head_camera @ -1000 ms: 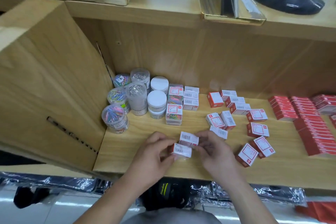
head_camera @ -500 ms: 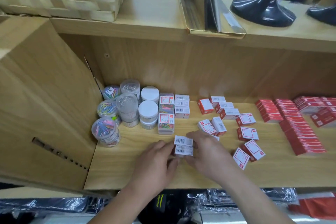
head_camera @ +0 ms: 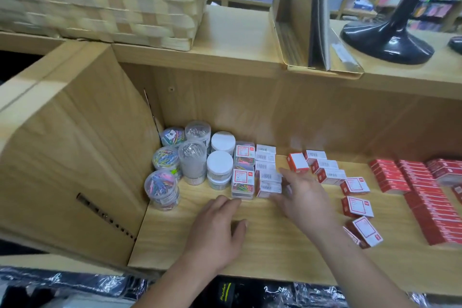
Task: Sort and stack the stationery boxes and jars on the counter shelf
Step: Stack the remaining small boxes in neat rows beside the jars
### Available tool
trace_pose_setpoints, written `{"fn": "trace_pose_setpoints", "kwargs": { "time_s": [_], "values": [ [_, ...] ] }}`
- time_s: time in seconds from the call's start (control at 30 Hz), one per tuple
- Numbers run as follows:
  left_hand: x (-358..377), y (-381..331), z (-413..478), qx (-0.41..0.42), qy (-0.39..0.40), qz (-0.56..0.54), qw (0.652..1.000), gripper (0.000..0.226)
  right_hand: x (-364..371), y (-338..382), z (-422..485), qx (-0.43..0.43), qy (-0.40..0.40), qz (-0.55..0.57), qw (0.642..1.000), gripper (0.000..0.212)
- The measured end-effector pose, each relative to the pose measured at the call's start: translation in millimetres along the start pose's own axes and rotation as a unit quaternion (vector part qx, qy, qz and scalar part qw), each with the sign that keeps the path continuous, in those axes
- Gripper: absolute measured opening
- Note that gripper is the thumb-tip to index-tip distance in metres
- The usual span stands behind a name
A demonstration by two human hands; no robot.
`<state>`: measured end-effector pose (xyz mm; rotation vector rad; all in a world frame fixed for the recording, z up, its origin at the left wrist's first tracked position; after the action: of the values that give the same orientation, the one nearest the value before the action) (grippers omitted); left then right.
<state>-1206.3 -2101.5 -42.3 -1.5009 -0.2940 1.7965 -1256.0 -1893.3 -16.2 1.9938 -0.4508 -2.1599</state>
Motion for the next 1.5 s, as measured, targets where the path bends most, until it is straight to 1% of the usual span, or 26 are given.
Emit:
{"fn": "trace_pose_setpoints", "kwargs": {
  "time_s": [0.1,0.23,0.37,0.4,0.47,0.5,0.57,0.73,0.8,0.87,0.9,0.93,1.0,1.07,1.13,1.3,1.43,1.5],
  "values": [
    [-0.5,0.5,-1.1,0.001,-0.005,-0.007,1.0,0.036,5.4,1.1,-2.5,0.016,-0.009,-0.004,1.0,0.04],
    [2.0,-7.0,-2.6,0.009,-0.013,-0.025,1.0,0.031,8.5,-1.5,-4.5,0.016,-0.018,-0.004,1.0,0.044],
    [9.9,-18.2,-3.2,0.009,-0.011,-0.031,0.999,0.033,2.4,4.2,-7.5,-0.015,0.003,0.006,1.0,0.042],
    [12.4,-22.7,-2.7,0.012,-0.009,-0.027,1.0,0.033,-4.0,5.9,-10.1,-0.02,0.003,0.02,1.0,0.042],
    [19.0,-32.5,-1.3,0.012,0.0,-0.029,1.0,0.035,-24.6,1.3,-19.9,-0.029,-0.017,0.09,0.995,0.043],
    [23.8,-38.2,0.1,0.011,0.004,-0.036,0.999,0.035,-37.0,-6.9,-26.0,-0.035,-0.033,0.126,0.991,0.042],
    [37.7,-52.1,2.5,0.011,0.011,-0.055,0.998,0.034,-60.8,-34.8,-41.0,-0.034,-0.057,0.163,0.984,0.033],
    [86.3,-99.0,8.4,0.034,0.068,-0.114,0.991,0.029,-86.4,-137.2,-74.7,0.076,-0.095,0.199,0.972,0.021],
    [101.7,-113.4,12.8,0.039,0.075,-0.109,0.99,0.031,-84.3,-165.5,-84.4,0.093,-0.1,0.213,0.968,0.02],
    [113.8,-126.6,16.4,0.036,0.074,-0.099,0.992,0.038,-73.3,-186.6,-92.6,0.098,-0.082,0.226,0.966,0.028],
    [119.5,-133.6,17.3,0.033,0.073,-0.103,0.991,0.039,-67.5,-194.0,-96.4,0.098,-0.068,0.235,0.965,0.032],
    [124.6,-140.8,17.8,0.03,0.071,-0.108,0.991,0.04,-62.5,-198.8,-99.4,0.093,-0.056,0.243,0.964,0.03],
    [131.8,-152.1,17.2,0.032,0.059,-0.098,0.993,0.042,-54.9,-200.2,-104.8,0.053,-0.036,0.218,0.974,0.016],
    [135.5,-156.6,14.7,0.036,0.04,-0.085,0.995,0.041,-50.5,-196.1,-107.1,0.016,-0.019,0.172,0.985,0.033],
    [135.4,-155.5,8.8,0.034,0.02,-0.091,0.995,0.042,-47.4,-196.5,-106.9,0.006,-0.025,0.151,0.988,0.038],
    [124.9,-138.1,-14.9,-0.018,-0.023,-0.111,0.993,0.057,-44.5,-203.1,-106.4,0.014,-0.056,0.154,0.986,0.043],
    [125.0,-127.0,-22.0,-0.087,-0.023,-0.198,0.976,0.058,-44.3,-202.8,-103.1,0.033,-0.093,0.168,0.981,0.041],
    [125.0,-123.9,-24.8,-0.127,-0.027,-0.207,0.97,0.056,-44.2,-202.7,-102.6,0.043,-0.093,0.194,0.976,0.04]
  ]
}}
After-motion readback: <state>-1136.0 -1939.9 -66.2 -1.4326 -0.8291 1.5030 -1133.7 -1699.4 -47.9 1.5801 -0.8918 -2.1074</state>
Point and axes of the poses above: each hand's wrist, its own z-axis towards the middle knuckle, its own x-axis out of the palm, y = z × x, the point moved 7 cm from there along z, towards the middle knuckle, and after that the axes turned 5 degrees about x, right-handed, at the moved point
